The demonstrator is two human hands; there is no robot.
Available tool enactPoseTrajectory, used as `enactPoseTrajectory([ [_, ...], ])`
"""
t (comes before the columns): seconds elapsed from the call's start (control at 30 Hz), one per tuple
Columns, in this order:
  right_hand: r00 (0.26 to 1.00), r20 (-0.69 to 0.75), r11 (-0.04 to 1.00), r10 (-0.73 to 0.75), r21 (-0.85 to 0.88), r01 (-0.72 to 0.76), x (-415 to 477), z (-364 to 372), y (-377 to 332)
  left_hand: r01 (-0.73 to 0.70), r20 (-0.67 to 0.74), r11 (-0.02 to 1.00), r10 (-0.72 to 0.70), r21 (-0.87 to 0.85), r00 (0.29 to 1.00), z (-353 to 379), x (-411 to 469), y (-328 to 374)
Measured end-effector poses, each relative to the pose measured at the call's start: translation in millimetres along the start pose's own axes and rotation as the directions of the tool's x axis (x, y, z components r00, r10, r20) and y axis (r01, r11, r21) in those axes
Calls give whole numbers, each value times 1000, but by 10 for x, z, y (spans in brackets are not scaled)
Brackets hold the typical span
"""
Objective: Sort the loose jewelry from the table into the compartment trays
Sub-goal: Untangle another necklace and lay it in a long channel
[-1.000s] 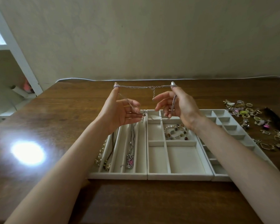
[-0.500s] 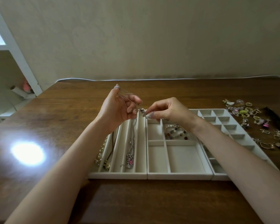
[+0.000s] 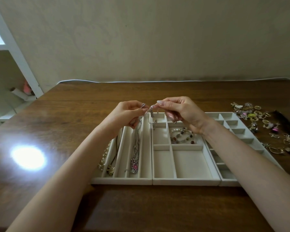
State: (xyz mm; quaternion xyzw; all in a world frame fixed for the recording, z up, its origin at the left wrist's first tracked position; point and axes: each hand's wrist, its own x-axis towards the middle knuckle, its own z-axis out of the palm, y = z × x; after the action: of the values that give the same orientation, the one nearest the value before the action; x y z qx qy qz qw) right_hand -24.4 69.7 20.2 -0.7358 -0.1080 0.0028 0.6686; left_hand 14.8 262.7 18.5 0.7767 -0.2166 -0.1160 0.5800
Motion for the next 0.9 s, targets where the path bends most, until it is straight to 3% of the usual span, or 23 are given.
enactPoseTrajectory([
  [0.13, 1000, 4, 999, -12, 48, 12, -12, 0, -9, 9, 225, 997, 7, -71, 974, -3, -37, 25],
  [0.2, 1000, 2, 998, -24, 53, 24, -20, -3, -21, 17, 267, 995, 10, -99, 964, -6, -38, 34],
  [0.27, 1000, 10, 999, -29, 46, 28, -26, -6, -37, 9, 226, 991, 21, -132, 974, -5, -23, 22],
  [0.43, 1000, 28, 998, -10, 68, 8, -4, -6, -25, -92, -54, 990, 86, -111, 995, -11, 7, 12],
  [0.7, 1000, 15, 999, 2, 35, -3, -3, 3, -25, 11, -95, 997, -19, -80, 995, 18, 70, -53],
  [0.77, 1000, 11, 999, 7, 32, -7, -5, 4, -26, 49, -87, 963, -75, -264, 993, -8, 86, -32],
  [0.83, 1000, 11, 999, 9, 43, -9, 3, 4, -20, 109, -7, 814, -138, -570, 990, -34, 87, 5],
  [0.9, 1000, 13, 999, 8, 46, -9, 23, 0, -1, 151, 49, 678, -167, -720, 985, -52, 79, 23],
])
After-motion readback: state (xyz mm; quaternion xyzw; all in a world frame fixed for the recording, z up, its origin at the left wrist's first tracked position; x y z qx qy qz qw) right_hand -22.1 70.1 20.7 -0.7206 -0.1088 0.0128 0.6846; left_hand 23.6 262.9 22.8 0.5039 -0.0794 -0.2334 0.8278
